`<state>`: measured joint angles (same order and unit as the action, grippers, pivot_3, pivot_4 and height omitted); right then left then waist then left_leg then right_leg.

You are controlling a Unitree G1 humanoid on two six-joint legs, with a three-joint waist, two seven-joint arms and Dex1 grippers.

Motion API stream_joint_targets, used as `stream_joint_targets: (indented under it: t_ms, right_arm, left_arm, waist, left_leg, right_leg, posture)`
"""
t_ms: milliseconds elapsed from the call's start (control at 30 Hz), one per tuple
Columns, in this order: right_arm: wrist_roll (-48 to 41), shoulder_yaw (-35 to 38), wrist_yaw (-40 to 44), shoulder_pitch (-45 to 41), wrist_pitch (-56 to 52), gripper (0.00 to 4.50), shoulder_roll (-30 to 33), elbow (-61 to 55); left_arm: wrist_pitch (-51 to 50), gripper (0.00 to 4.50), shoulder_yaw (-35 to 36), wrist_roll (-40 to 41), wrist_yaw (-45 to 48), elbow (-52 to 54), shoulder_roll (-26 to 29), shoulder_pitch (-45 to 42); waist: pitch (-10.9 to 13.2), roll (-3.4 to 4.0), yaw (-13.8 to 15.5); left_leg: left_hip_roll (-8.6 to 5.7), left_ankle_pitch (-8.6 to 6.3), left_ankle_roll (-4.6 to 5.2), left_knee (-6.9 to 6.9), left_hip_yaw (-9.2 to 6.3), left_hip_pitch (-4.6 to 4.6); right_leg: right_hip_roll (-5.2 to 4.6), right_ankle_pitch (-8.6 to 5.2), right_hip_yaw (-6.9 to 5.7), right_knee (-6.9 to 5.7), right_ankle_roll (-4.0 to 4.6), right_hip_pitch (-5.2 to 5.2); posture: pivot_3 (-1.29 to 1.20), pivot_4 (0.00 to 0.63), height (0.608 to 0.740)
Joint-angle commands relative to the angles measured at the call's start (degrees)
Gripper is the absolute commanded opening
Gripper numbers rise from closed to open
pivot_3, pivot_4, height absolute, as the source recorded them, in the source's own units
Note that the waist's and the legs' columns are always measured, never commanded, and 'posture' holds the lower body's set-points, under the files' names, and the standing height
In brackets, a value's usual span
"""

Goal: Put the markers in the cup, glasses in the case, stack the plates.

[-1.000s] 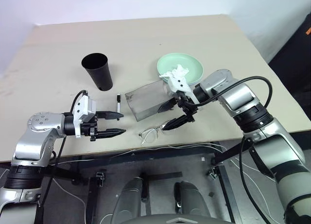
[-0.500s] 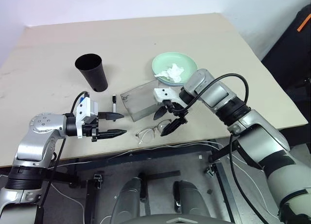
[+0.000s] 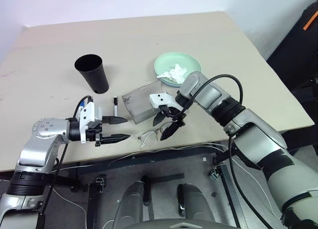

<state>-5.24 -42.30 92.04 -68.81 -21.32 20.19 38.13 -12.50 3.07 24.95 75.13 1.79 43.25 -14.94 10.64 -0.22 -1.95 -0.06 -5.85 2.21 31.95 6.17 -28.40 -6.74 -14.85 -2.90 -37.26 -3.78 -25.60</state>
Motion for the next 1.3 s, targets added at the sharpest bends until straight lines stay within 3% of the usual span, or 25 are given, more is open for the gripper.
stream_joint_targets:
  t_ms: [33,167,433,567,667,733,767,800,833,867,900,933,967,1000,1033,1067,1167,1300]
  right_arm:
    - [-0.1,-0.4,0.5,-2.4,1.2,3.27,-1.0,-0.2]
    - [1.0,-0.3,0.5,-2.8,2.2,2.12,-1.8,1.1]
    - [2.4,0.3,0.5,-3.5,3.6,2.12,-3.2,3.5]
    - [3.3,0.1,0.5,-3.7,4.0,0.86,-3.5,4.3]
    - [4.2,0.6,0.5,-3.7,3.7,0.0,-4.1,4.8]
    - [4.5,0.8,0.5,-3.7,3.7,0.0,-4.2,4.8]
    - [4.6,0.8,0.5,-3.7,3.7,0.0,-4.2,4.7]
    - [4.7,1.0,0.5,-3.8,3.8,0.0,-4.2,4.8]
    - [4.8,1.3,0.5,-4.0,3.8,0.0,-4.3,4.9]
    - [4.9,1.5,0.5,-4.1,3.9,0.0,-4.3,5.0]
    - [5.0,1.8,0.5,-4.3,3.8,0.0,-4.4,5.1]
    - [4.7,2.0,0.5,-4.5,3.6,0.0,-4.3,5.1]
    - [4.7,2.1,0.5,-4.7,3.5,0.0,-4.3,5.2]
    - [4.4,2.3,0.5,-4.9,3.3,0.0,-4.3,5.3]
    - [4.3,2.4,0.5,-5.0,3.2,0.0,-4.3,5.3]
    - [4.1,2.5,0.5,-5.2,3.0,0.0,-4.2,5.3]
    - [3.1,4.1,0.5,-6.1,2.5,0.0,-4.5,6.4]
    - [2.2,6.7,0.5,-8.2,3.6,0.0,-4.8,9.1]
  left_arm:
    - [1.1,2.96,0.3,0.0,-0.3,0.3,0.0,0.0]
    - [1.4,2.96,0.4,0.0,-0.5,0.2,0.1,0.3]
    - [2.5,2.96,-0.3,-1.2,-0.8,-0.5,-0.1,0.2]
    - [2.1,2.96,-0.7,-1.2,-1.2,0.0,-0.3,-0.2]
    - [2.2,2.96,-1.0,-1.3,-1.3,-0.2,-0.2,-0.5]
    - [2.4,2.96,-1.1,-1.3,-1.3,-0.4,-0.1,-0.6]
    - [2.4,2.96,-1.1,-1.3,-1.3,-0.5,0.0,-0.7]
    - [2.4,2.96,-1.1,-1.3,-1.3,-0.5,0.0,-0.7]
    - [2.5,2.96,-1.2,-1.3,-1.2,-0.6,0.0,-0.8]
    - [2.6,2.96,-1.2,-1.2,-1.1,-0.7,0.0,-0.8]
    - [2.6,2.96,-1.2,-1.2,-1.0,-0.7,0.1,-0.8]
    - [2.7,2.96,-1.1,-1.1,-0.9,-0.9,0.1,-0.8]
    - [2.8,2.96,-1.2,-1.1,-0.8,-1.1,0.1,-0.9]
    - [3.0,2.96,-1.2,-1.2,-0.6,-1.5,0.2,-0.9]
    - [3.1,2.96,-1.2,-1.3,-0.5,-1.7,0.2,-1.0]
    - [3.2,2.96,-1.1,-1.4,-0.4,-1.9,0.3,-1.0]
    - [3.0,2.96,-0.9,-1.1,-0.2,-2.2,0.4,-1.0]
    - [2.7,2.96,-0.5,-0.9,0.0,-2.3,0.9,-0.6]
  waist:
    - [0.0,0.0,0.0]
    - [0.0,-0.01,0.0]
    - [0.0,-0.01,-0.4]
    - [0.0,-0.03,-0.1]
    - [0.0,0.04,-0.8]
    - [-0.2,-0.14,-0.9]
    - [-0.2,-0.2,-0.3]
    - [-0.1,-0.26,0.2]
    - [0.1,-0.65,0.2]
    - [0.1,-0.56,0.3]
    - [0.1,-0.12,0.5]
    - [0.3,0.14,0.6]
    - [0.5,0.43,0.4]
    - [0.5,0.5,0.0]
    - [0.5,0.5,-0.3]
    - [0.5,0.43,-0.4]
    - [0.5,0.33,-0.2]
    - [0.5,0.35,-0.1]
  left_leg:
    - [0.0,0.0,0.0,-0.01,0.02,0.0]
    - [0.01,0.05,-0.08,-0.19,0.27,-0.02]
    - [0.1,0.06,-0.1,-0.03,0.26,-0.09]
    - [0.29,0.1,-0.16,-0.1,0.79,-0.1]
    - [0.83,0.03,-0.05,0.83,0.59,-0.13]
    - [1.05,-0.04,0.02,0.46,0.35,-0.03]
    - [0.98,-0.02,-0.01,-0.21,0.65,-0.06]
    - [0.94,0.09,-0.16,-0.57,1.21,0.14]
    - [0.66,0.38,-0.59,-1.24,1.71,0.78]
    - [0.34,0.79,-1.24,-0.72,1.83,1.29]
    - [0.48,0.98,-1.58,0.3,1.27,1.13]
    - [1.0,-0.54,-1.67,3.05,-0.94,1.0]
    - [1.23,-1.85,-1.99,4.38,-2.53,0.86]
    - [1.35,-2.52,-1.97,4.36,-3.42,0.93]
    - [1.33,-2.56,-1.99,4.02,-4.18,1.04]
    - [1.36,-2.56,-2.0,3.78,-4.34,0.93]
    - [0.73,-2.55,-2.0,2.98,-3.94,1.04]
    - [1.11,-2.01,-2.59,2.56,-3.51,1.08]
  right_leg:
    - [0.0,0.0,0.0,-0.01,0.0,-0.01]
    - [0.03,0.0,0.11,-0.19,0.01,-0.26]
    - [0.02,0.13,0.22,-0.19,0.21,-0.29]
    - [-0.09,0.12,0.33,-0.45,0.22,-0.73]
    - [-0.37,0.21,-0.12,-0.43,0.38,-0.36]
    - [0.12,0.71,-0.58,0.12,1.12,0.32]
    - [0.27,0.74,-0.9,-1.26,1.75,0.13]
    - [0.34,-0.56,-1.47,-2.81,3.07,0.22]
    - [0.49,-3.0,-1.68,-3.48,3.48,0.88]
    - [-0.54,-3.25,-1.42,-3.26,1.81,0.64]
    - [-0.81,-3.0,-1.8,-3.22,0.95,0.66]
    - [-1.09,-2.87,-3.22,-3.25,1.13,0.74]
    - [-1.75,-2.42,-5.05,-3.01,1.22,1.29]
    - [-2.09,-2.11,-6.49,-2.62,1.04,2.17]
    - [-1.6,-1.55,-6.88,-1.41,0.39,2.48]
    - [-0.86,-1.09,-6.43,-0.82,0.15,2.4]
    - [0.33,-0.97,-3.41,-1.43,-0.04,1.57]
    - [0.46,-0.74,-3.43,-1.53,0.27,1.16]
  posture:
    - [0.0,0.15,0.727]
    - [0.0,0.15,0.727]
    - [0.0,0.15,0.727]
    - [0.0,0.15,0.727]
    - [0.0,0.15,0.727]
    - [0.0,0.15,0.727]
    - [0.0,0.15,0.727]
    - [0.0,0.15,0.727]
    - [0.0,0.15,0.727]
    - [0.0,0.15,0.727]
    - [0.0,0.15,0.727]
    - [0.0,0.15,0.727]
    - [0.0,0.15,0.727]
    - [0.0,0.15,0.727]
    - [0.0,0.15,0.727]
    - [0.0,0.15,0.727]
    - [0.0,0.15,0.727]
    - [0.0,0.15,0.727]
